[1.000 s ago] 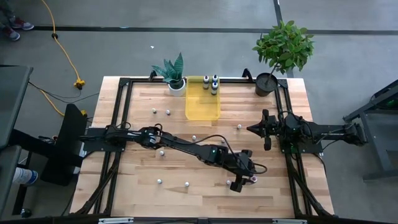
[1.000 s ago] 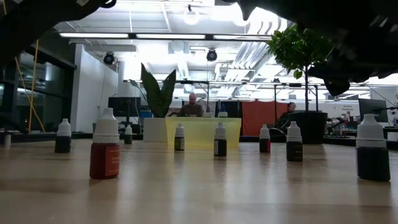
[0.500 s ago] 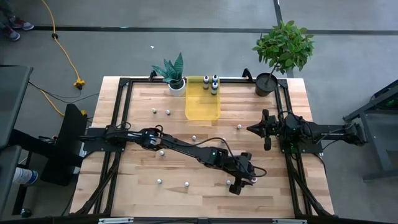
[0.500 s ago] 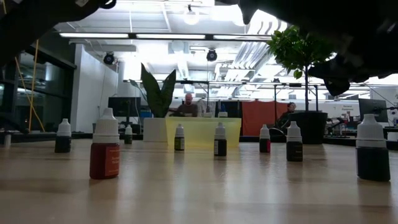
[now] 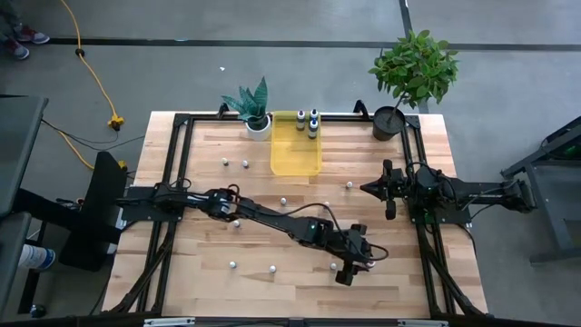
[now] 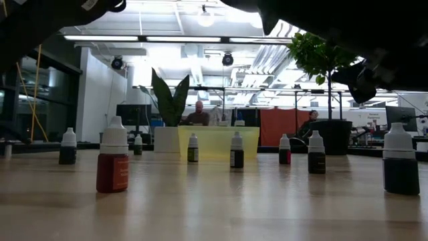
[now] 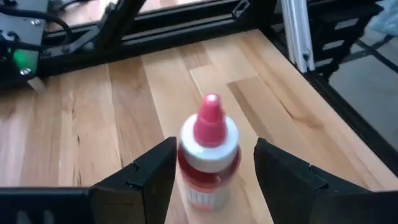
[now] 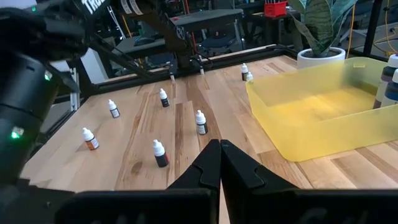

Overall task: Pick & Place food coloring
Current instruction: Put the large pink food coloring bottle into the yellow bin

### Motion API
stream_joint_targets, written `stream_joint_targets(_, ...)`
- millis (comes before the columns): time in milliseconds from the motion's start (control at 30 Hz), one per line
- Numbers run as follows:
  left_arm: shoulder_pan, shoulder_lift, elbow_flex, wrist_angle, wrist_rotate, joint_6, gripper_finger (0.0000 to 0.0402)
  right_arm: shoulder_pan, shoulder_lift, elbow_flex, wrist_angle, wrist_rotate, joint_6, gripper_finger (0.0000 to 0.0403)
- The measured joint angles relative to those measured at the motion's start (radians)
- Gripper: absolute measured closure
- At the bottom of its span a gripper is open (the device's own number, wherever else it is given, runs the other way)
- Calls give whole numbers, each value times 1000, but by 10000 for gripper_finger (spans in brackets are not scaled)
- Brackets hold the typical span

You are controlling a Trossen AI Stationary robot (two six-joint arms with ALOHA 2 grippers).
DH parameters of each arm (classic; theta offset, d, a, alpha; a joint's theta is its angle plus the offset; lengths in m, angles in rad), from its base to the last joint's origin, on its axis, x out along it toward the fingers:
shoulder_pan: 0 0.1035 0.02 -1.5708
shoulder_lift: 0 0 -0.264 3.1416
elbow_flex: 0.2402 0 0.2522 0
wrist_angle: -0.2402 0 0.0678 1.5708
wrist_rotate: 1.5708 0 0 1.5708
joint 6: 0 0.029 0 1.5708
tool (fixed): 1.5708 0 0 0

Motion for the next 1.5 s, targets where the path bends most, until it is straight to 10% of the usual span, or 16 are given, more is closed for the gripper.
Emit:
stream_joint_targets(733, 0, 13, 1, 49, -19, -39, 199, 0, 0, 0, 0, 0, 0, 402)
stream_joint_targets(1200, 1, 13, 1, 52, 28, -109, 311, 0, 0, 0, 0, 0, 0, 402)
stream_joint_targets(1500, 28, -73, 2, -37, -234, -243, 311, 0, 0, 0, 0, 0, 0, 402)
